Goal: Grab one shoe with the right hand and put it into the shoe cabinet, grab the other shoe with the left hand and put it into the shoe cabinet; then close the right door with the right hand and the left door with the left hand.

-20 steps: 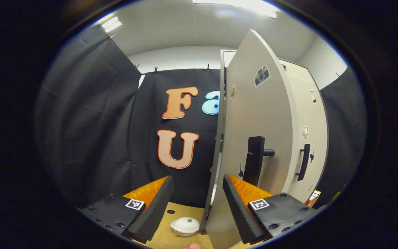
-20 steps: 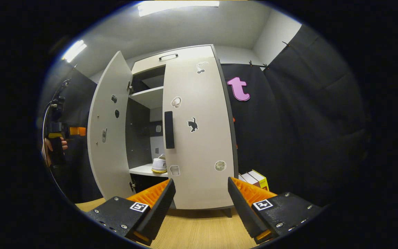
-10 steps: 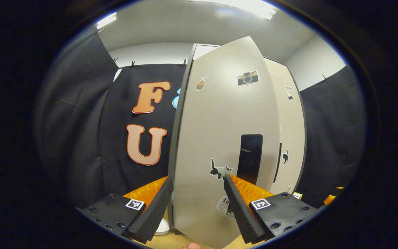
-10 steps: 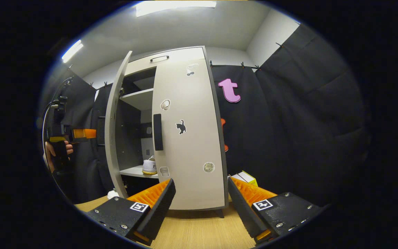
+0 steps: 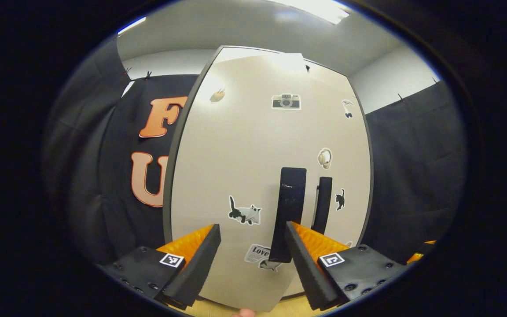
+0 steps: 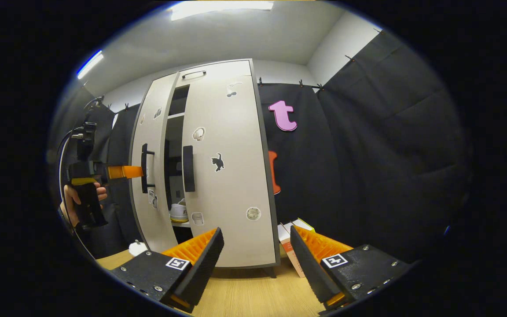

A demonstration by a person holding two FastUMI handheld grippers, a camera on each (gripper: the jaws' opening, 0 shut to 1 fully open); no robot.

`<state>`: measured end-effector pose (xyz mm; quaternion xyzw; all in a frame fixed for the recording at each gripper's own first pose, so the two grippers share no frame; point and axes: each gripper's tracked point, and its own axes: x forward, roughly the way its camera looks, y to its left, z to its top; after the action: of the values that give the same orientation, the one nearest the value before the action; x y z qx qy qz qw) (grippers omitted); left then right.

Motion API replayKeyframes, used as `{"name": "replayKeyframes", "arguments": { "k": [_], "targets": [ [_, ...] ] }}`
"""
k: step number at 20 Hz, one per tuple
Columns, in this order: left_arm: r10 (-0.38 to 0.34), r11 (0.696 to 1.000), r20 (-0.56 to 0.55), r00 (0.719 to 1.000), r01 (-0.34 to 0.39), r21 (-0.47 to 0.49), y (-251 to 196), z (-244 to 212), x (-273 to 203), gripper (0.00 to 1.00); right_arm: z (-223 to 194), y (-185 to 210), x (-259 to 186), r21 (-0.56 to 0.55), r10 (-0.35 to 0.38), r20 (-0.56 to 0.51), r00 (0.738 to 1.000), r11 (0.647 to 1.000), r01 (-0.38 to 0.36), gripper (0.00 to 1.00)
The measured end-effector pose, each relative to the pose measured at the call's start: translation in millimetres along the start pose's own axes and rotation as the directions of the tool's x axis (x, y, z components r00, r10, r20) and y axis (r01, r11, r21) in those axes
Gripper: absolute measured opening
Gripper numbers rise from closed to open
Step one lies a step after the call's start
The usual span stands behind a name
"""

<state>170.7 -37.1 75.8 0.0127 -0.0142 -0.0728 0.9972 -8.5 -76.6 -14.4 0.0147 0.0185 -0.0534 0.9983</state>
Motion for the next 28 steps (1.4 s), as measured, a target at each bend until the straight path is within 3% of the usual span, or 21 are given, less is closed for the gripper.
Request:
{"name": "replayKeyframes", "arguments": {
  "k": [3,5,6,7,19,22,28],
  "targets": [
    [0.004,1.000,-0.013,1.000,-0.004,-0.012,-5,-4,15,0.99,1,-9,-1,-0.005,-0.016,0.004,1.000,1.000,0.016,0.93],
    [0.009,0.999,-0.025,1.000,-0.010,-0.032,-8,-7,26,0.96,1,-13,-1,-0.004,-0.024,0.003,1.000,1.000,0.024,0.94],
    [0.012,0.999,-0.031,0.999,-0.013,-0.040,-9,-9,31,0.99,0,-14,-1,-0.003,-0.028,0.001,1.000,1.000,0.028,0.93],
    [0.016,0.999,-0.036,0.999,-0.017,-0.044,-9,-11,36,0.96,0,-18,-1,-0.001,-0.032,0.002,0.999,0.999,0.032,0.93],
    [0.028,0.999,-0.035,0.999,-0.029,-0.027,-14,-19,66,0.96,2,-28,0,0.007,-0.049,0.009,0.999,0.999,0.049,0.93],
    [-0.030,0.997,-0.017,0.999,0.029,-0.068,-24,-8,54,0.97,1,-24,1,0.006,-0.041,0.004,0.999,0.999,0.041,0.93],
    [-0.008,1.000,0.056,0.998,0.008,0.001,-14,24,-12,0.96,-4,2,7,0.011,0.020,-0.008,1.000,1.000,-0.020,0.94]
  ]
}}
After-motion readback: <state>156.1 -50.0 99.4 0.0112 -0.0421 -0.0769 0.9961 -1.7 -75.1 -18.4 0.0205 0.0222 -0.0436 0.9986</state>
